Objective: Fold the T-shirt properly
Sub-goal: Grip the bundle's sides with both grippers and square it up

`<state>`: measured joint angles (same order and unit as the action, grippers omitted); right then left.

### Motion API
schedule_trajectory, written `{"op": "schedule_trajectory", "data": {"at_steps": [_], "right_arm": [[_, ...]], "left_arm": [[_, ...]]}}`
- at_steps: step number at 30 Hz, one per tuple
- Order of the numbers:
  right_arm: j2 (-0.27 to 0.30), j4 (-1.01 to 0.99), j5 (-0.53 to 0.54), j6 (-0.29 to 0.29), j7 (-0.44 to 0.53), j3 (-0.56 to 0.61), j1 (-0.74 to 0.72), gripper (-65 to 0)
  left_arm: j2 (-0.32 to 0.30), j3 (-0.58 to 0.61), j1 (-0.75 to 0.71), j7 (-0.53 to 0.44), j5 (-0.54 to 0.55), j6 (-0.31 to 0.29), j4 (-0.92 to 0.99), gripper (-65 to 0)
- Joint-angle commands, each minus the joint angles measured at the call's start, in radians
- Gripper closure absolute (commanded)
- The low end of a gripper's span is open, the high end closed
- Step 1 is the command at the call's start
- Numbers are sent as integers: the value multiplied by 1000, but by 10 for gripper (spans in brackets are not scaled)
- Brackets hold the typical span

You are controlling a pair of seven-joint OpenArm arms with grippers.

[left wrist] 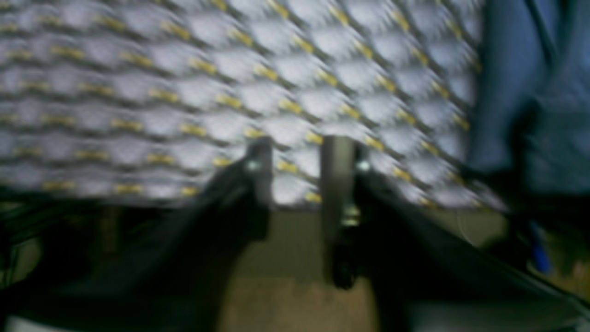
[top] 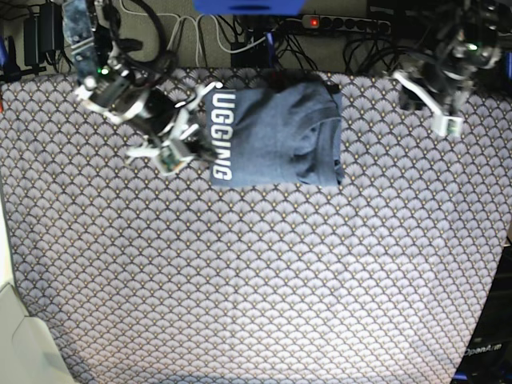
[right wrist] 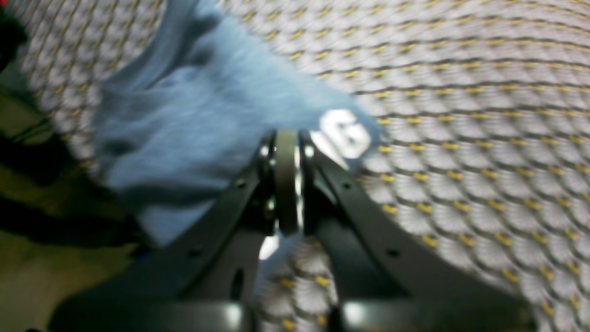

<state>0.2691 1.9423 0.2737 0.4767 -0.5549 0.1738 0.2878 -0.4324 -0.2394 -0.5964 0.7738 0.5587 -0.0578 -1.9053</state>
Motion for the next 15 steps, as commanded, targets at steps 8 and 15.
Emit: {"op": "schedule_trajectory", "data": {"at_steps": [8,15], "right_arm": [[6,10,11,3,26,-92,26,0],[11,9,9,3,25,-93,52,0]], "left_arm": [[-10,248,10,-26,-7,5,-13,-1],[14,403,102,-23,-9,6,53,-1]]}}
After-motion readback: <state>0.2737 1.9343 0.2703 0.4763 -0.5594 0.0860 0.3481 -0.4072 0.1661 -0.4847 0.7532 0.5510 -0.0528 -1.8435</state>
